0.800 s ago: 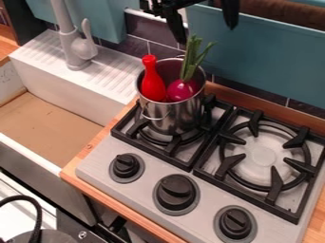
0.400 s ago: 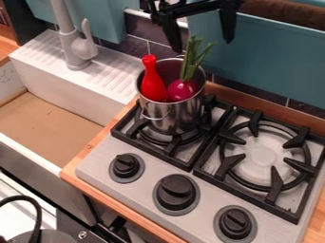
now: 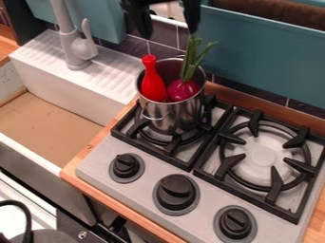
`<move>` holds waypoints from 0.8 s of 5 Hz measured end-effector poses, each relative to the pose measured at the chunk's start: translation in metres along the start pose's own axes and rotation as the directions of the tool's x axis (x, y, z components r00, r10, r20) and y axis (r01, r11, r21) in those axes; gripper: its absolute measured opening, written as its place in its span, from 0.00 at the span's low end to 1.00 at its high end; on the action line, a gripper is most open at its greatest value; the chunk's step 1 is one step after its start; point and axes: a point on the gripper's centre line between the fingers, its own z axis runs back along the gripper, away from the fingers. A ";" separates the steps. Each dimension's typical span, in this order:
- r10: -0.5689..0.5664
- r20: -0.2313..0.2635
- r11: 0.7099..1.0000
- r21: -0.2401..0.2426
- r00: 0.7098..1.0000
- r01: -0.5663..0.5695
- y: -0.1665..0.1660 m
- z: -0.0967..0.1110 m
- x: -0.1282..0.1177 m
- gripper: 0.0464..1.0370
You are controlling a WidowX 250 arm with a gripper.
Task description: Move the pot from the left burner to the spot between the two burners
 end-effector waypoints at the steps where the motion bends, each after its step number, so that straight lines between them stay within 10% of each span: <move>1: -0.075 0.016 0.996 0.053 0.997 0.074 0.022 0.008 0.016 0.96; 4: -0.183 -0.083 0.966 0.171 0.980 0.195 0.046 -0.050 0.022 0.96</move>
